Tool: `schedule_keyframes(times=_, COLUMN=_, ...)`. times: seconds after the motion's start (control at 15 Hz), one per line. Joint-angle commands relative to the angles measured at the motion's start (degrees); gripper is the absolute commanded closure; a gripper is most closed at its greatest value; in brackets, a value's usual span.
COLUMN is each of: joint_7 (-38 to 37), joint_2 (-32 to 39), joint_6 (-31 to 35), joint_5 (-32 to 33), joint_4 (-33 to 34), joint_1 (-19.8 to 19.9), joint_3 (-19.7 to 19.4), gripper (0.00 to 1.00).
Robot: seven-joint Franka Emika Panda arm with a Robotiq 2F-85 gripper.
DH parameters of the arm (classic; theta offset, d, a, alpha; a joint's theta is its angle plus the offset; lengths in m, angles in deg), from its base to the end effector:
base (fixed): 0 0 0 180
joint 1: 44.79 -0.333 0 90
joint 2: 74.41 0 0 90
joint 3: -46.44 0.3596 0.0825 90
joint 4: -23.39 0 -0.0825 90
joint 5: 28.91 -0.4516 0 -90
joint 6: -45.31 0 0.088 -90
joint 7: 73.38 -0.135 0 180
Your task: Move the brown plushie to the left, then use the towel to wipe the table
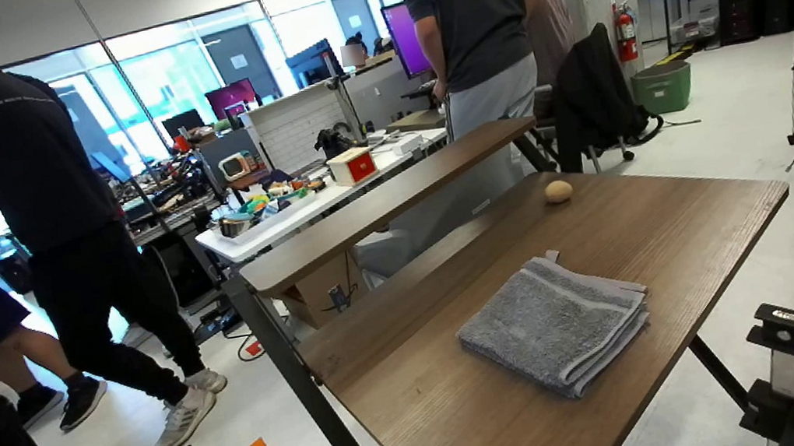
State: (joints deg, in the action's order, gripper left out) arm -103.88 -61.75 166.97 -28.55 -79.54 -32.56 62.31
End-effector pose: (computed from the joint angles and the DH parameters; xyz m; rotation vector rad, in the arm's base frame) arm 0.7025 0.0342 0.4257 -2.9672 0.7193 -0.1428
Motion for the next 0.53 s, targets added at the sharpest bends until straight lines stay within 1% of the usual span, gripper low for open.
schedule_keyframes(times=0.0, joint_7=2.1, joint_2=-0.4, joint_6=-0.9, joint_5=-2.3, joint_4=0.9, joint_1=-6.7, joint_3=-7.7, gripper=0.0)
schedule_keyframes(times=0.13, joint_7=1.9, joint_2=-0.3, joint_6=-0.8, joint_5=-2.1, joint_4=0.6, joint_1=-8.3, joint_3=-9.5, gripper=0.0)
schedule_keyframes(times=0.27, joint_7=1.7, joint_2=-0.1, joint_6=-0.8, joint_5=-2.0, joint_4=0.4, joint_1=-9.0, joint_3=-9.7, gripper=0.0)
schedule_keyframes(times=0.33, joint_7=1.7, joint_2=0.2, joint_6=-1.0, joint_5=-1.7, joint_4=0.6, joint_1=-9.3, joint_3=-10.4, gripper=0.0)
schedule_keyframes(times=0.47, joint_7=2.7, joint_2=2.5, joint_6=0.8, joint_5=-1.0, joint_4=1.2, joint_1=-9.9, joint_3=-12.9, gripper=0.0)
